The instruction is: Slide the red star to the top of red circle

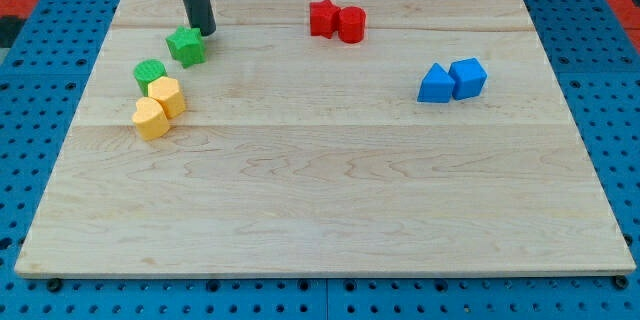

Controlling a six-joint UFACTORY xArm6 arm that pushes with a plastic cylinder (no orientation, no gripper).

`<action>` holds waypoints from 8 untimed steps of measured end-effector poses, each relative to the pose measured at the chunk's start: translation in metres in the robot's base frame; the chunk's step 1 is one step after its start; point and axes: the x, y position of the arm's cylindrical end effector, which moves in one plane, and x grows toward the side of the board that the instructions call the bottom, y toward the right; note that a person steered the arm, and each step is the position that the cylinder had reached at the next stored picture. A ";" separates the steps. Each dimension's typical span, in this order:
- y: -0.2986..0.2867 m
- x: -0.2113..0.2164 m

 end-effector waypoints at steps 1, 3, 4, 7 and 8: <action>-0.002 0.027; 0.001 0.049; 0.040 0.047; 0.118 -0.051; 0.160 -0.062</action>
